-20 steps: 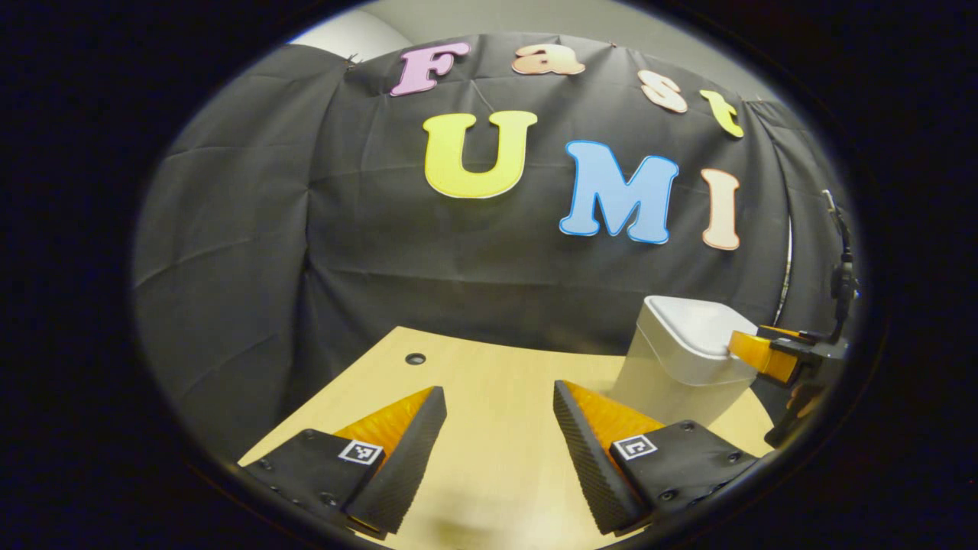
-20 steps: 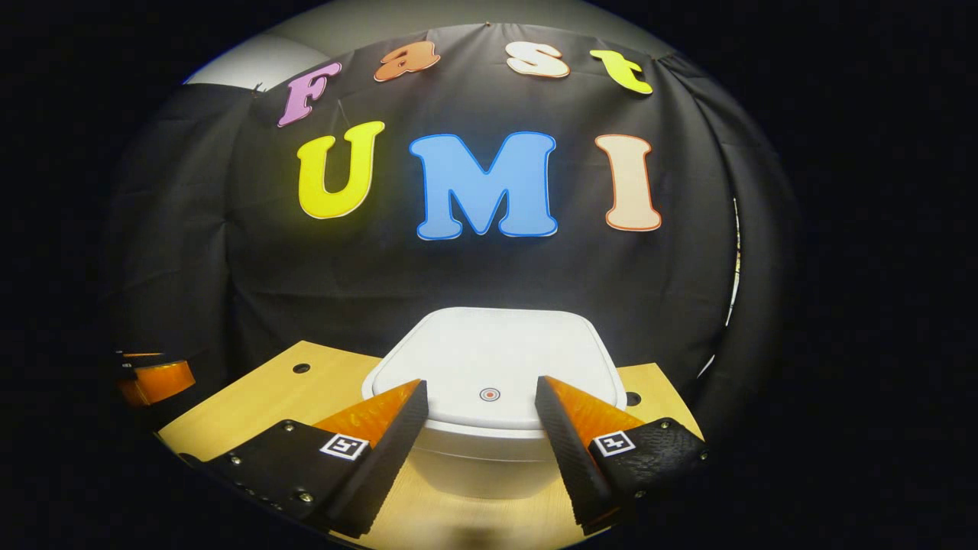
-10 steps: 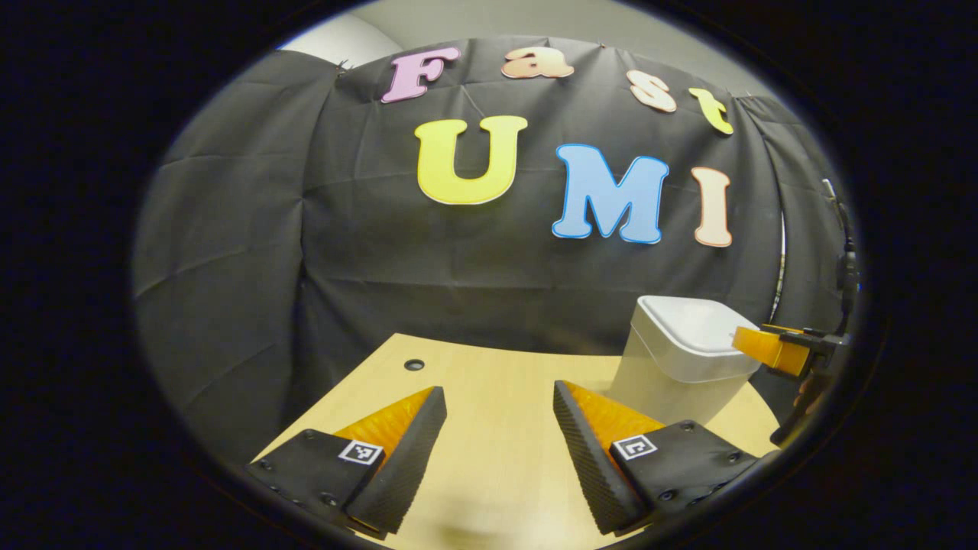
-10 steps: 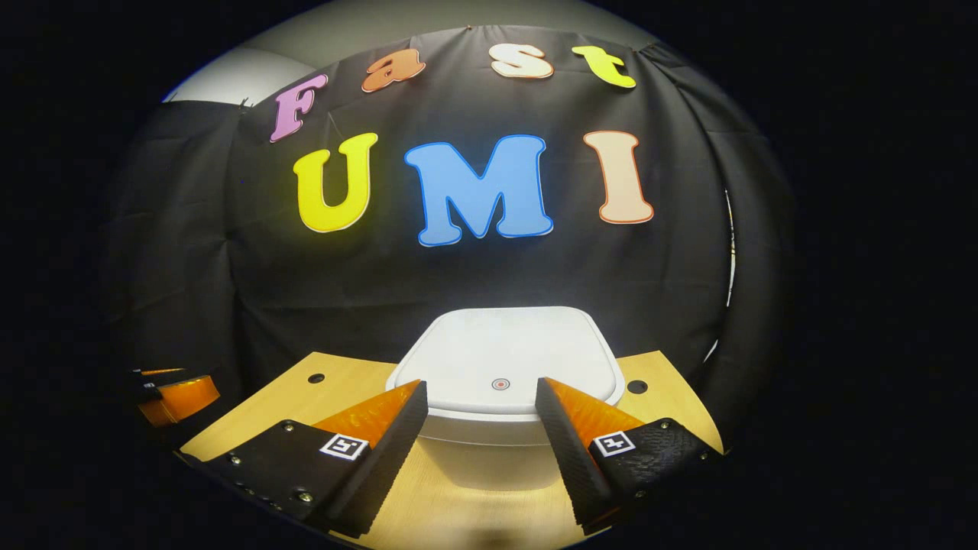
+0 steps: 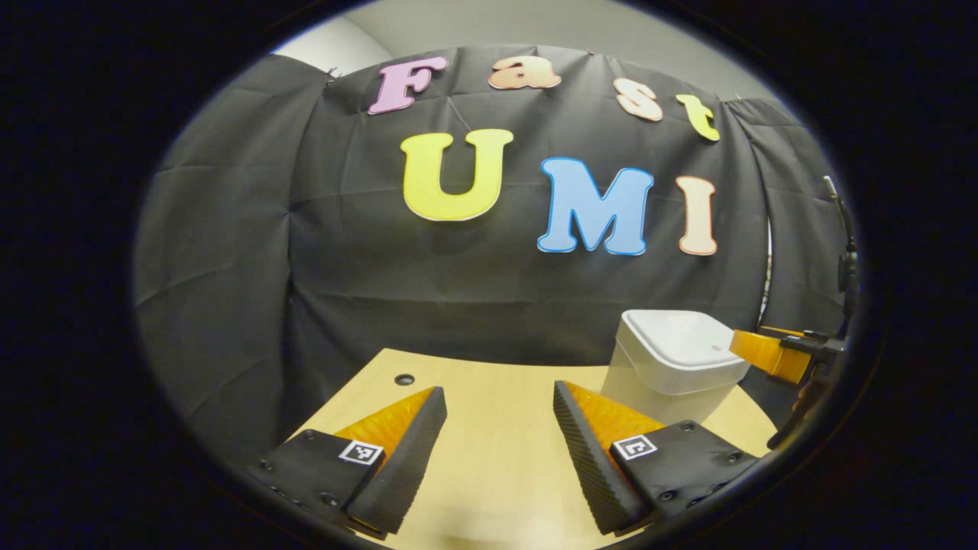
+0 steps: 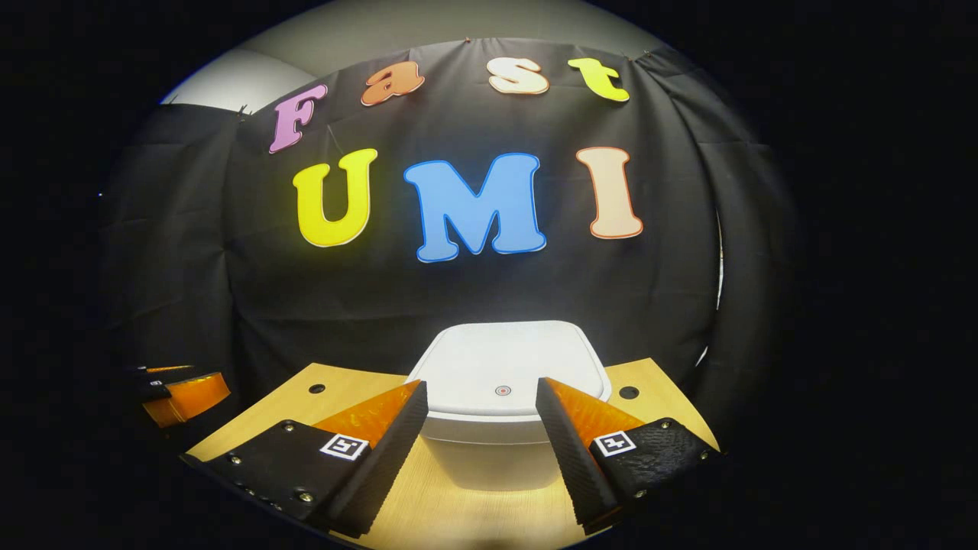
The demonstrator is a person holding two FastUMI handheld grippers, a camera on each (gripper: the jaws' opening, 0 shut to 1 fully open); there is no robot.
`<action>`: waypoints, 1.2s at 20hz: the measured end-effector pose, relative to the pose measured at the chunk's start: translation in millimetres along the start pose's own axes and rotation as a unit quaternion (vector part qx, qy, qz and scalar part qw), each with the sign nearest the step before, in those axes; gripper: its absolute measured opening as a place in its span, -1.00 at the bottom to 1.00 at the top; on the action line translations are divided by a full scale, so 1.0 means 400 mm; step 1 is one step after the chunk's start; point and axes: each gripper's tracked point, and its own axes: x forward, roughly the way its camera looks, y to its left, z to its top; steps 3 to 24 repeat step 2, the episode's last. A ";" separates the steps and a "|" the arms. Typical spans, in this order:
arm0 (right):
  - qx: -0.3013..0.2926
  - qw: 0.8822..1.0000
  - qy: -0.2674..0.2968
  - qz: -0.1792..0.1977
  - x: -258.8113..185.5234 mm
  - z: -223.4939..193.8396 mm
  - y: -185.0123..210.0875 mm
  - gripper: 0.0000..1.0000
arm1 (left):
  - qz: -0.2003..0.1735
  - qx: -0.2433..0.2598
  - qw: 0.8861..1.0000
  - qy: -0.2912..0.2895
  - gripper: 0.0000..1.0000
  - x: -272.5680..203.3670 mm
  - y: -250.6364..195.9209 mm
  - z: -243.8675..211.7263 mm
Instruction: Press the lid of the desktop garbage bin to open it, pick up the crumpled paper on the desktop and throw it into the bin, then pick up the pop can on the desktop and drop it into the bin, and finally close the garbage bin lid.
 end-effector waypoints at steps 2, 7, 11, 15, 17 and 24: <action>-0.003 1.000 -0.010 -0.008 -0.020 0.016 0.002 0.84 | -0.015 0.005 1.000 -0.004 1.00 0.002 -0.015 0.015; -0.003 1.000 -0.010 -0.008 -0.020 0.016 0.002 0.84 | -0.015 0.005 1.000 -0.004 1.00 0.002 -0.015 0.015; -0.003 1.000 -0.010 -0.008 -0.020 0.016 0.002 0.84 | -0.015 0.005 1.000 -0.004 1.00 0.002 -0.015 0.015; -0.003 1.000 -0.010 -0.008 -0.020 0.016 0.002 0.84 | -0.015 0.005 1.000 -0.004 1.00 0.002 -0.015 0.015; -0.003 1.000 -0.010 -0.008 -0.020 0.016 0.002 0.84 | -0.015 0.005 1.000 -0.004 1.00 0.002 -0.015 0.015; -0.003 1.000 -0.010 -0.008 -0.020 0.016 0.002 0.84 | -0.015 0.005 1.000 -0.004 1.00 0.002 -0.015 0.015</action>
